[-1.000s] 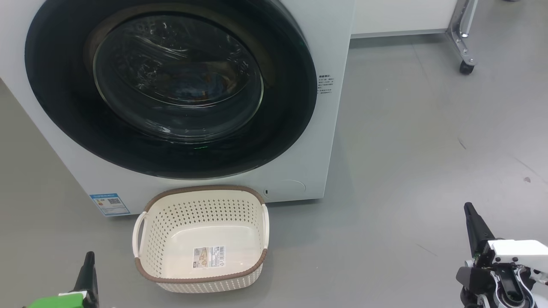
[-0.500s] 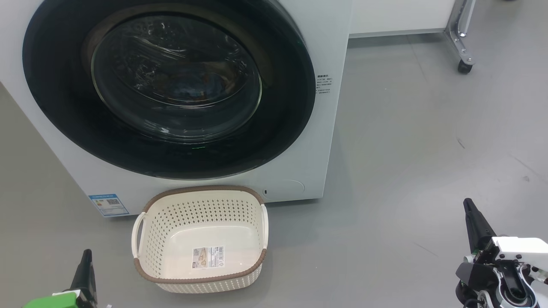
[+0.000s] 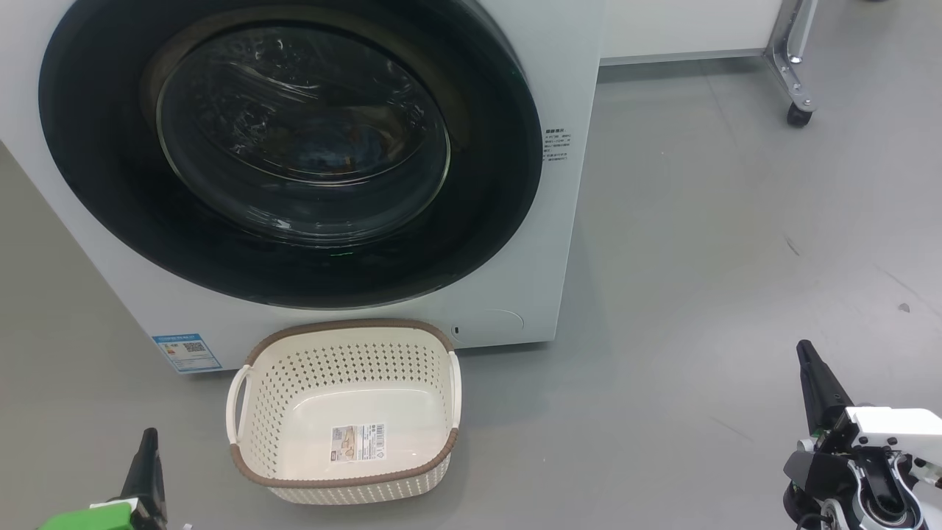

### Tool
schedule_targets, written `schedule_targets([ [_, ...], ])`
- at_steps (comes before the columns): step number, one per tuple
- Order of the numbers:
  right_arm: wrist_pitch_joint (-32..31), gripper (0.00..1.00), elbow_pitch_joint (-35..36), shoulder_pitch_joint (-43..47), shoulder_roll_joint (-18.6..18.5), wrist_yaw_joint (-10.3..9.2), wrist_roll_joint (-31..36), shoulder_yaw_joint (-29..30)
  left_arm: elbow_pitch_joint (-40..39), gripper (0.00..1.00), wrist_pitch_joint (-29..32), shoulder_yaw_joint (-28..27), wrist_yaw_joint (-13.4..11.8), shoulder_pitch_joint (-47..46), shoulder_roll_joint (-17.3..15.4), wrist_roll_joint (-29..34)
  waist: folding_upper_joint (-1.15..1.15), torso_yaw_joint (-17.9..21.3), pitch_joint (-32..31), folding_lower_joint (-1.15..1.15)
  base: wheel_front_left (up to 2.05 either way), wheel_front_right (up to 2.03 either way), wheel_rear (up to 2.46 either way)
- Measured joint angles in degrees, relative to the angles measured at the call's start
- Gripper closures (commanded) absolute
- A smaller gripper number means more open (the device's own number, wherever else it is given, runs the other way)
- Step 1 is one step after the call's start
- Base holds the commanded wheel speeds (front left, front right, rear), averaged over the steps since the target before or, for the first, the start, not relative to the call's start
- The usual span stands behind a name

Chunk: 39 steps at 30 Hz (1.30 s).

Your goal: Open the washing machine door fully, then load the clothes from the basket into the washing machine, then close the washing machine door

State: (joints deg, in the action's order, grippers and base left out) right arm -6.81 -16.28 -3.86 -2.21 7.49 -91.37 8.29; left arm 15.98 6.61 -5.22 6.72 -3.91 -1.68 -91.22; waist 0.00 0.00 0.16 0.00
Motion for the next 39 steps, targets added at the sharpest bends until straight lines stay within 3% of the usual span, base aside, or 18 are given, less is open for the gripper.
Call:
schedule_targets([
  [39, 0.0, 1.0, 0.1, 0.0, 0.0, 0.0, -0.1, -0.2, -0.2, 1.0, -0.1, 0.1, 0.0, 0.0, 0.0, 0.0, 0.0, 0.0, 0.0, 0.0, 0.0, 0.0, 0.0],
])
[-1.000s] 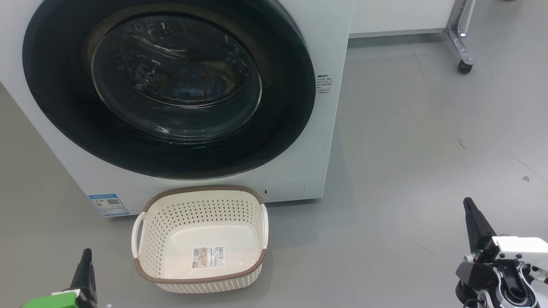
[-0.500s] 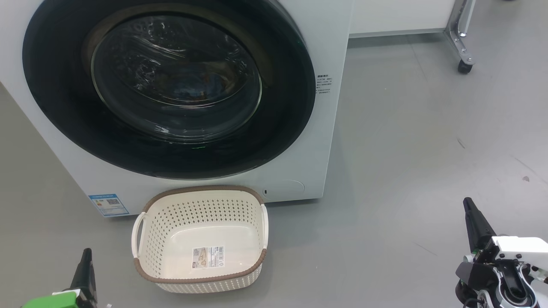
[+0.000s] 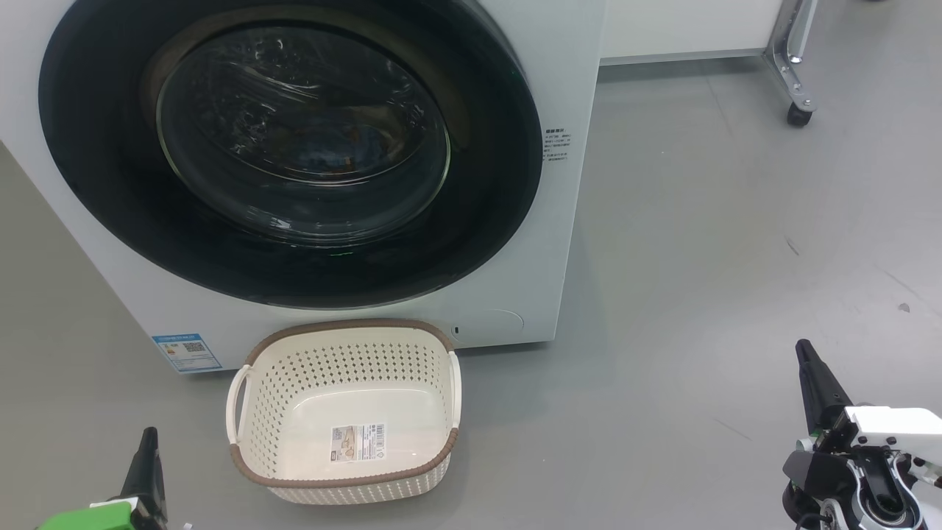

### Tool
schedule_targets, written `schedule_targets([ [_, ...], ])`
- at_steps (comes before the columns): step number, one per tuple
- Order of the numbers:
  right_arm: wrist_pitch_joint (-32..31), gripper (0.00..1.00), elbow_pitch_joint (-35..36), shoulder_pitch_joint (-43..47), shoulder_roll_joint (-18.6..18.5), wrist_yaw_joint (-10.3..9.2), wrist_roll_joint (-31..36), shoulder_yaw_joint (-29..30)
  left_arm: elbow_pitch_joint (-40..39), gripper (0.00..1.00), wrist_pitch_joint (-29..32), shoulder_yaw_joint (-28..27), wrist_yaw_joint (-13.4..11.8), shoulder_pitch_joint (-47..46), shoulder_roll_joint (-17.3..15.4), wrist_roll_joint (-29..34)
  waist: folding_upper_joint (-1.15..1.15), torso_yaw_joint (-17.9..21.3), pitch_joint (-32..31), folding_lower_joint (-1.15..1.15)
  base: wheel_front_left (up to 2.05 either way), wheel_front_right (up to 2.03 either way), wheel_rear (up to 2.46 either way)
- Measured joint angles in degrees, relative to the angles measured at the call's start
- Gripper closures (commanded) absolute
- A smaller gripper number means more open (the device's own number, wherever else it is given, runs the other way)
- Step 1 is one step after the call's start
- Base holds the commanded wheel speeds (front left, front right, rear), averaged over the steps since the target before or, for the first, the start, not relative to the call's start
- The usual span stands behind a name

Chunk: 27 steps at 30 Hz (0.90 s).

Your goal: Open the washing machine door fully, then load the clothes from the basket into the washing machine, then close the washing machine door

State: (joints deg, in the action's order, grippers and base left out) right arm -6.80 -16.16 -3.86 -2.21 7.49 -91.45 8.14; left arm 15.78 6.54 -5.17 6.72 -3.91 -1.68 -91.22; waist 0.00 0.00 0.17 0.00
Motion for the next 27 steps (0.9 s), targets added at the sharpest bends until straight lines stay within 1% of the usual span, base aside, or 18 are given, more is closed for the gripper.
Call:
schedule_targets([
  [27, 0.0, 1.0, 0.1, 0.0, 0.0, 0.0, 0.0, -0.1, -0.1, 1.0, 0.0, 0.0, 0.0, 0.0, 0.0, 0.0, 0.0, 0.0, 0.0, 0.0, 0.0, 0.0, 0.0],
])
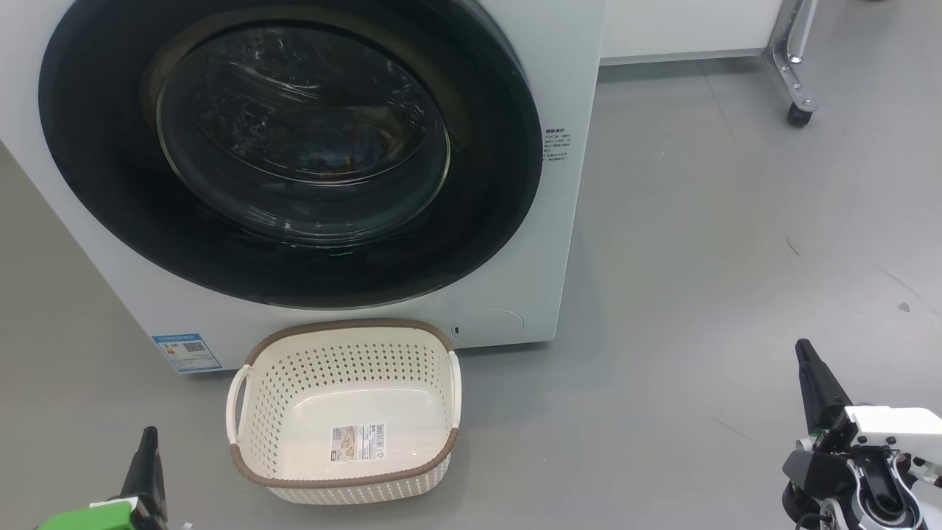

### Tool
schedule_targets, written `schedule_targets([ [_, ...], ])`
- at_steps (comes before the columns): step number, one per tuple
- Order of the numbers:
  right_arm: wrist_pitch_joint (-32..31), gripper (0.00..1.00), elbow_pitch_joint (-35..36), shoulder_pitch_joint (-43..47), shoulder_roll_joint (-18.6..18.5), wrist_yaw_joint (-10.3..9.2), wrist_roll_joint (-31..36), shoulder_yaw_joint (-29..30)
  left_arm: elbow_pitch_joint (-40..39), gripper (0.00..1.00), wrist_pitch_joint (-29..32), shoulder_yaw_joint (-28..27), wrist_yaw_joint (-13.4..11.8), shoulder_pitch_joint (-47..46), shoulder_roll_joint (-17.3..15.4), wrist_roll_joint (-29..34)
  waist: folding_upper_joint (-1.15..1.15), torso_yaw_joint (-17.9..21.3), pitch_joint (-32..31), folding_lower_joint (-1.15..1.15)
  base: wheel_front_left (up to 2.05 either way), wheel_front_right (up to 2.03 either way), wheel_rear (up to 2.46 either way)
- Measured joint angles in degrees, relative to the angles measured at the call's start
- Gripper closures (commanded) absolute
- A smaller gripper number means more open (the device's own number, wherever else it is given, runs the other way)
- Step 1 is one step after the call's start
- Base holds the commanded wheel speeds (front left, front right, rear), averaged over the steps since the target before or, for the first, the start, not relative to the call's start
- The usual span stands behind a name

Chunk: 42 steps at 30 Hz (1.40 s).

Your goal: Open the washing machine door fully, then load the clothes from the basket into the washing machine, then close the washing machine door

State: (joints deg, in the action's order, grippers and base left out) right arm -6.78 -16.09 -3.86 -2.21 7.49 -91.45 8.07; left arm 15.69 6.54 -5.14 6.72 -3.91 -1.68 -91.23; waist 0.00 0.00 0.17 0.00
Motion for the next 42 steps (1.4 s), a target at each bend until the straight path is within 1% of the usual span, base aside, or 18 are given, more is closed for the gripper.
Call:
schedule_targets([
  [42, 0.0, 1.0, 0.1, 0.0, 0.0, 0.0, 0.0, -0.1, -0.1, 1.0, 0.0, 0.0, 0.0, 0.0, 0.0, 0.0, 0.0, 0.0, 0.0, 0.0, 0.0, 0.0, 0.0],
])
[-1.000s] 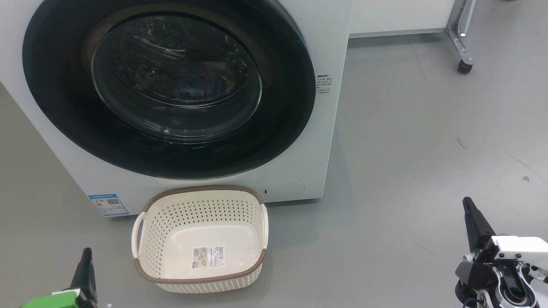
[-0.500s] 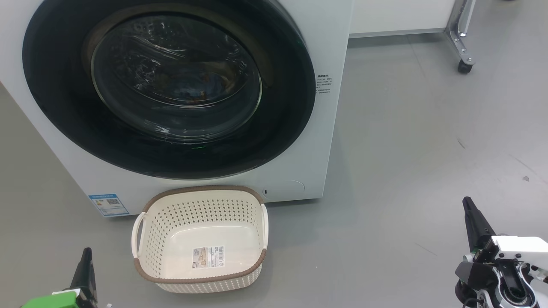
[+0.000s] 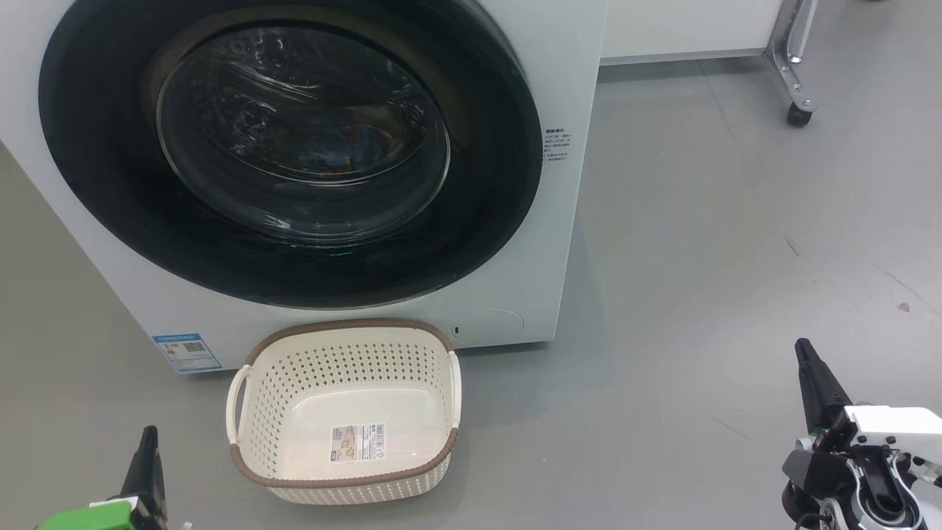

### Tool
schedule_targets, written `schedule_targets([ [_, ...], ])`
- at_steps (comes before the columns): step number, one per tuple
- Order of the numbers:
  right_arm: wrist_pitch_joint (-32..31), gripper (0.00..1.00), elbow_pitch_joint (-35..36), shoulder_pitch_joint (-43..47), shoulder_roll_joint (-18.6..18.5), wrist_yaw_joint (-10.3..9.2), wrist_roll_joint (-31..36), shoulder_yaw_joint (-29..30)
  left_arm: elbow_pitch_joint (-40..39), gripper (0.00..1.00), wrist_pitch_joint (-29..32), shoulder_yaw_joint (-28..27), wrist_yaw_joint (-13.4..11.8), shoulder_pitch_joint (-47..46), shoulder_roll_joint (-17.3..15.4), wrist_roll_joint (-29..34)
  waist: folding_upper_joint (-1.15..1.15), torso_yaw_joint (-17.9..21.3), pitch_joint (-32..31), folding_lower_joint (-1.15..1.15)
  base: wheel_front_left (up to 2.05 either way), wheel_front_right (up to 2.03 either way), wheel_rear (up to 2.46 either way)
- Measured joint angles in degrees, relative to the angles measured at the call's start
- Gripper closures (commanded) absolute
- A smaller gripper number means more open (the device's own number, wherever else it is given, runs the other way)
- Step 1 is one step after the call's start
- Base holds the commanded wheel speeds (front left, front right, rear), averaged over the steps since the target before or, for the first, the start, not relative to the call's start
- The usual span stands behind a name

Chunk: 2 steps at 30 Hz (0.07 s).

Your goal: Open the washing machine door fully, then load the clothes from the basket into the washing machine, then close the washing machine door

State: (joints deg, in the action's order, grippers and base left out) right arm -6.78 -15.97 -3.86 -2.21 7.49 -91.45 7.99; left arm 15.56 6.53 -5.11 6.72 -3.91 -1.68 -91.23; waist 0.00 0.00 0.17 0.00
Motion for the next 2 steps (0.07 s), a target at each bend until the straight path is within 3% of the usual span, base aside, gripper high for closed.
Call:
schedule_targets([
  [2, 0.0, 1.0, 0.0, 0.0, 0.0, 0.0, 0.0, 0.0, 0.0, 1.0, 0.0, 0.0, 0.0, 0.0, 0.0, 0.0, 0.0, 0.0, 0.0, 0.0, 0.0, 0.0, 0.0],
])
